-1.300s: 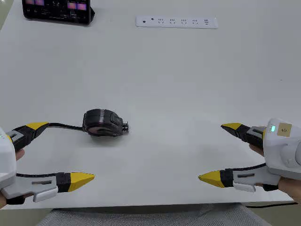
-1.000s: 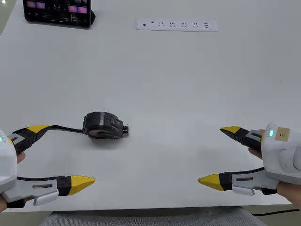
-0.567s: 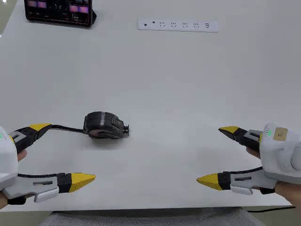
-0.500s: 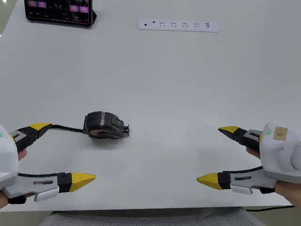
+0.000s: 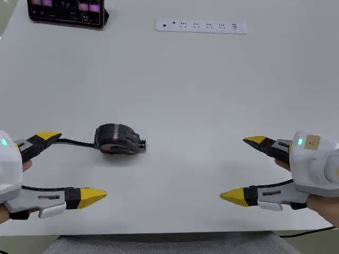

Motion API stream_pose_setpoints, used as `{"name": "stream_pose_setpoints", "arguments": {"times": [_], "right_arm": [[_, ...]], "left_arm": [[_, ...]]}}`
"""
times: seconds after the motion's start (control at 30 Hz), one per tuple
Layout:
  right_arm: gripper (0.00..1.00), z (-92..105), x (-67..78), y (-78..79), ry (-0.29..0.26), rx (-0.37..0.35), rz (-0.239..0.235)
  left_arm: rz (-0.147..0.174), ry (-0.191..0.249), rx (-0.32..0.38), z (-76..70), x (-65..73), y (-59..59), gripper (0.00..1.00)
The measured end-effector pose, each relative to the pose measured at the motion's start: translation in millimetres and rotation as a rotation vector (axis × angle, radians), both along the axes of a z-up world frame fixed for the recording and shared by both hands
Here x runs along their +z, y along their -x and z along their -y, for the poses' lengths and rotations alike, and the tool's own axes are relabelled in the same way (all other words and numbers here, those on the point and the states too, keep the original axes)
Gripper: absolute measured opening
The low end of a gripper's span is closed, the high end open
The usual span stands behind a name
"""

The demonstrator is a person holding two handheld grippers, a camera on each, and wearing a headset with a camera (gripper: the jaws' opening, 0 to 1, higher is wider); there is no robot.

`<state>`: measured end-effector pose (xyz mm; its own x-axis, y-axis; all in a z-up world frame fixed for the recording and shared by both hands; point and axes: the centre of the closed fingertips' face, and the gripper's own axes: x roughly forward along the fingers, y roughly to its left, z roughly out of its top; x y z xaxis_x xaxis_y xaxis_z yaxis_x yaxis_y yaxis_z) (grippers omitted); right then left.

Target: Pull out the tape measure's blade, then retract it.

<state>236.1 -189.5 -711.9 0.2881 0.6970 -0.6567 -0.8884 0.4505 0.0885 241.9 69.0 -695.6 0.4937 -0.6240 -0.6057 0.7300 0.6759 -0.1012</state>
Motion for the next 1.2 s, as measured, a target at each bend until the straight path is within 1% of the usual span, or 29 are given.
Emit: {"name": "stream_pose_setpoints", "arguments": {"times": [0.13, 0.27, 0.3, 0.37, 0.5, 0.57, 0.67, 0.73, 0.8, 0.93, 1.07, 1.2], "right_arm": [[0.81, -2.3, 1.1, -8.2, -0.001, 0.016, 0.007], [0.81, -6.8, 0.7, -12.1, 0.006, 0.04, 0.013], [0.81, -8.8, 0.4, -12.7, 0.012, 0.051, 0.016], [0.81, -11.4, 0.1, -13.6, 0.016, 0.062, 0.016], [0.81, -16.0, -1.6, -17.0, 0.027, 0.088, 0.018], [0.81, -18.5, -1.5, -19.5, 0.024, 0.094, 0.019], [0.8, -21.1, -2.4, -22.3, 0.029, 0.106, 0.021], [0.8, -23.0, -2.7, -24.7, 0.027, 0.112, 0.021], [0.8, -25.0, -4.0, -26.2, 0.033, 0.125, 0.02], [0.8, -29.1, -5.7, -30.0, 0.041, 0.146, 0.023], [0.79, -34.2, -7.8, -32.7, 0.054, 0.176, 0.023], [0.79, -38.5, -9.2, -35.7, 0.06, 0.197, 0.024]], "left_arm": [[0.0, -0.015, -0.027, 0.0, -1.3, -3.5, 0.95], [-0.001, -0.023, -0.042, -0.7, -2.7, -7.8, 0.95], [-0.009, -0.023, -0.051, 0.1, -3.1, -8.3, 0.94], [0.0, -0.035, -0.061, 0.4, -3.5, -10.0, 0.93], [-0.001, -0.051, -0.09, 2.4, -4.8, -14.5, 0.93], [0.0, -0.06, -0.101, 3.3, -5.9, -17.4, 0.92], [-0.01, -0.071, -0.116, 4.6, -8.8, -20.3, 0.92], [-0.01, -0.082, -0.136, 6.5, -10.2, -21.8, 0.89], [-0.019, -0.098, -0.153, 7.6, -13.7, -23.1, 0.89], [-0.033, -0.112, -0.175, 9.8, -17.4, -26.1, 0.86], [-0.039, -0.141, -0.206, 13.4, -22.3, -29.0, 0.84], [-0.05, -0.162, -0.234, 16.1, -26.9, -32.3, 0.8]]}}
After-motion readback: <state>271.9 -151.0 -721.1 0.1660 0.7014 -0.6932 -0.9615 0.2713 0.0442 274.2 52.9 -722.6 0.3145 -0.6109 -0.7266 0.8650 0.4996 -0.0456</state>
